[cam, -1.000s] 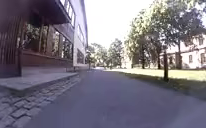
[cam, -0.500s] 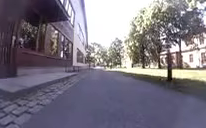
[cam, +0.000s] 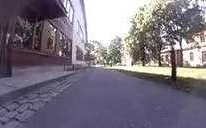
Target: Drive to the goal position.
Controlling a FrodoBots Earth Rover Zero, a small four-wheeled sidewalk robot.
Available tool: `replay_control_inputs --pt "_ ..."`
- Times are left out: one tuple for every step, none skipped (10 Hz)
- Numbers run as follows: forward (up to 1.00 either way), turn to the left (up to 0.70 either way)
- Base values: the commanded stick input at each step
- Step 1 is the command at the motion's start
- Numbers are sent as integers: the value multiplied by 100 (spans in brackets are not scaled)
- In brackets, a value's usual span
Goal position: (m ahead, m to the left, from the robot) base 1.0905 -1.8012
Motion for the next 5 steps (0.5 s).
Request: replay_control_inputs --pt "45 0" --pt "45 0" --pt "45 0" --pt "45 0" --pt "45 0"
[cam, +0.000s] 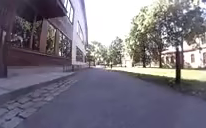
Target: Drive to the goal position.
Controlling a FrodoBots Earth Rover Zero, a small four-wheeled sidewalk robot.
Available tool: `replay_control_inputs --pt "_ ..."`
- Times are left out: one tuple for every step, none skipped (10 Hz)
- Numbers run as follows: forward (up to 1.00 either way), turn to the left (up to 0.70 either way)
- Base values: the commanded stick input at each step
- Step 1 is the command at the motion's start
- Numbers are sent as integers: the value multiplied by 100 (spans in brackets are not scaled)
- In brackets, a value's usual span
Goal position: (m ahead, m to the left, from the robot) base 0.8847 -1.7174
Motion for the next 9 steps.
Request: replay_control_inputs --pt "45 0" --pt "45 0" --pt "45 0" --pt "45 0" --pt "45 0" --pt "45 0" --pt "45 0" --pt "45 0" --pt "45 0"
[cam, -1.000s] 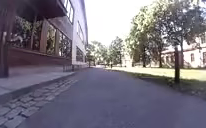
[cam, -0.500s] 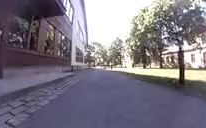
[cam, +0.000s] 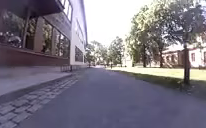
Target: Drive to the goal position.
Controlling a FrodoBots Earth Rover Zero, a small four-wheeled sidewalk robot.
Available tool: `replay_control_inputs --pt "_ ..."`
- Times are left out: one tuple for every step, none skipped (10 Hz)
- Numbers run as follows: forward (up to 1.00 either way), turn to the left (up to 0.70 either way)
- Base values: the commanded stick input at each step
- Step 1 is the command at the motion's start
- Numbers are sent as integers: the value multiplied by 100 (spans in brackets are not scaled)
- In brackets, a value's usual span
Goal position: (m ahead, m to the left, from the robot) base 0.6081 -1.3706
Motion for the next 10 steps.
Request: replay_control_inputs --pt "45 0" --pt "45 0" --pt "45 0" --pt "45 0" --pt "45 0" --pt "45 0" --pt "45 0" --pt "45 0" --pt "45 0" --pt "45 0"
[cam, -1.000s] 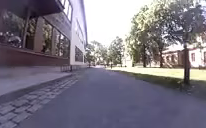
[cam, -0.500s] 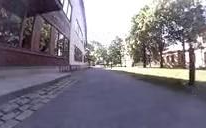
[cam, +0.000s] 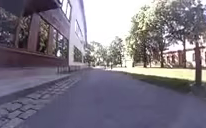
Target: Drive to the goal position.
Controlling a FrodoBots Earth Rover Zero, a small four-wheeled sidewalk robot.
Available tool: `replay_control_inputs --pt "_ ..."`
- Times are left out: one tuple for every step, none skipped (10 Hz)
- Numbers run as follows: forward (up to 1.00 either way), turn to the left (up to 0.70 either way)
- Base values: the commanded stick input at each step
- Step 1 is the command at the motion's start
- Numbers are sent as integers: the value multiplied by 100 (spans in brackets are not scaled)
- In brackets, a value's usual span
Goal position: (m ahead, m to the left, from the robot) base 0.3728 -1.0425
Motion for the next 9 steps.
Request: replay_control_inputs --pt "45 0" --pt "45 0" --pt "45 0" --pt "45 0" --pt "45 0" --pt "45 0" --pt "45 0" --pt "45 0" --pt "45 0"
